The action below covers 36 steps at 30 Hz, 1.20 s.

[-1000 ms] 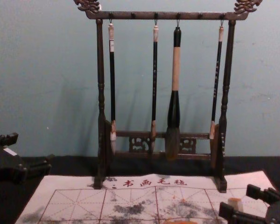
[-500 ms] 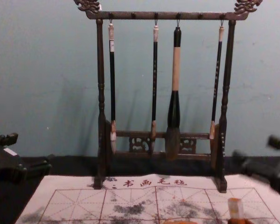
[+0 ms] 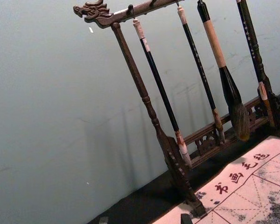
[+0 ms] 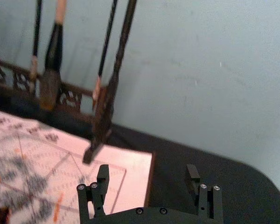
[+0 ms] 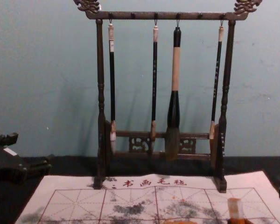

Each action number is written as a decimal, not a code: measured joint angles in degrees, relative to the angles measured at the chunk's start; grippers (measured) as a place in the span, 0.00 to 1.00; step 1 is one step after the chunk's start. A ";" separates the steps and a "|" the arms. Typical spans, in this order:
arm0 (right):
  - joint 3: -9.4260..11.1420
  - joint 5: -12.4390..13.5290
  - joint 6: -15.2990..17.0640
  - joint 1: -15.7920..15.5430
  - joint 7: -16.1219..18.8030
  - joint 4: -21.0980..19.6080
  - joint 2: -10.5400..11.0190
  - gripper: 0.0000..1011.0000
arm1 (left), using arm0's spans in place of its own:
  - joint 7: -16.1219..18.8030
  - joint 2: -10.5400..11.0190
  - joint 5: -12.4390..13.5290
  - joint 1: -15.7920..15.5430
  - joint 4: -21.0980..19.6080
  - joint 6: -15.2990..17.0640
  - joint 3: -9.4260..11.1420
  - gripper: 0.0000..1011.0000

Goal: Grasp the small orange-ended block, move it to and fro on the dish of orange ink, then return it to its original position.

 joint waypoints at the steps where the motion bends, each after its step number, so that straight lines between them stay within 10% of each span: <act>1: 0.18 -0.42 0.51 -0.01 -0.37 0.68 -0.39 0.99 | 0.00 0.00 0.00 0.00 0.00 0.00 0.00 0.99; 36: 0.76 -0.43 0.93 0.27 -0.26 1.83 -1.19 0.99 | 0.00 0.00 0.00 0.00 0.00 0.00 0.00 0.99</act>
